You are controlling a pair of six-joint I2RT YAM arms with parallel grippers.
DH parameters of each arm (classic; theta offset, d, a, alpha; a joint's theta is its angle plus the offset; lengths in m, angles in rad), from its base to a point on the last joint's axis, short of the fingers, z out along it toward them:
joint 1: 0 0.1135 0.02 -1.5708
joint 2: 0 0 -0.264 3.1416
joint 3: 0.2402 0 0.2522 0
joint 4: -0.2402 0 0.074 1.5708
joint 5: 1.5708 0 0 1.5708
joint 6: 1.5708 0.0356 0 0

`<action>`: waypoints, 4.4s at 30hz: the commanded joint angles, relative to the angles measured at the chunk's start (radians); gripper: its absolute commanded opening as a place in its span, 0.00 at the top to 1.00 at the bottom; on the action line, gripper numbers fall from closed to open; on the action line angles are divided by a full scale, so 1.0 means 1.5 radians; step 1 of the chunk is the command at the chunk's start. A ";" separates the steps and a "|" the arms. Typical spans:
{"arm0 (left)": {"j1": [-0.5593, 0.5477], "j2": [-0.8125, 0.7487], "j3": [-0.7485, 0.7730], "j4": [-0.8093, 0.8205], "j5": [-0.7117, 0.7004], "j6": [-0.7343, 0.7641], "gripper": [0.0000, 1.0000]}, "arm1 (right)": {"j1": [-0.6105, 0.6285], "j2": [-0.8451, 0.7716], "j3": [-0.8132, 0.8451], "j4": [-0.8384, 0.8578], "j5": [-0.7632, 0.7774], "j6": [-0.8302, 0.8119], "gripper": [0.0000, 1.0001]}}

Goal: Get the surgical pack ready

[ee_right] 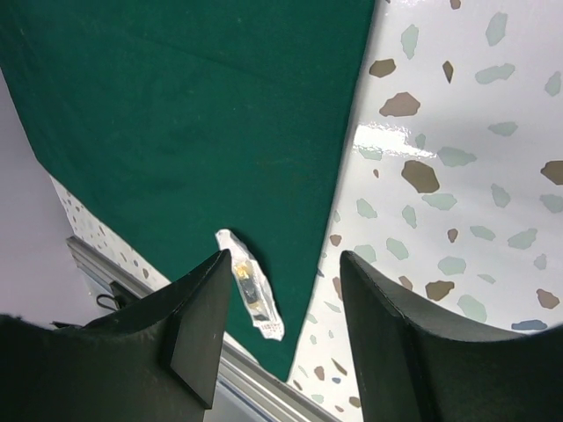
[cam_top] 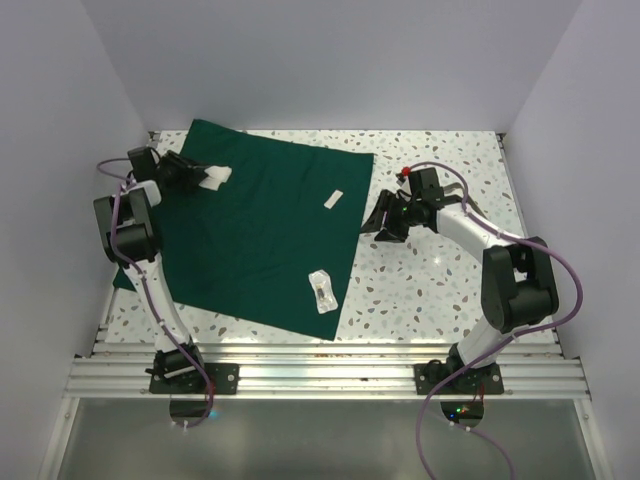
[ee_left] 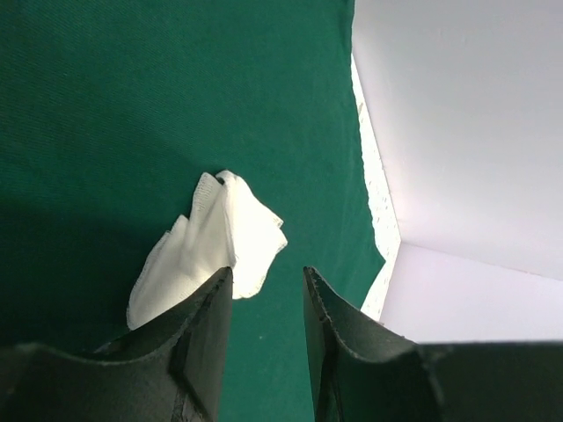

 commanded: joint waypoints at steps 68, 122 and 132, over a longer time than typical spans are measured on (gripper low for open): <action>-0.006 0.042 0.068 0.027 -0.006 -0.068 0.57 | 0.004 0.010 0.023 0.015 -0.017 0.001 0.43; -0.004 -0.058 -0.031 -0.004 0.063 -0.019 1.00 | 0.005 0.018 0.019 0.028 -0.022 0.006 0.43; 0.022 -0.047 -0.028 0.008 0.045 -0.018 1.00 | 0.005 0.020 0.020 0.025 -0.021 0.004 0.43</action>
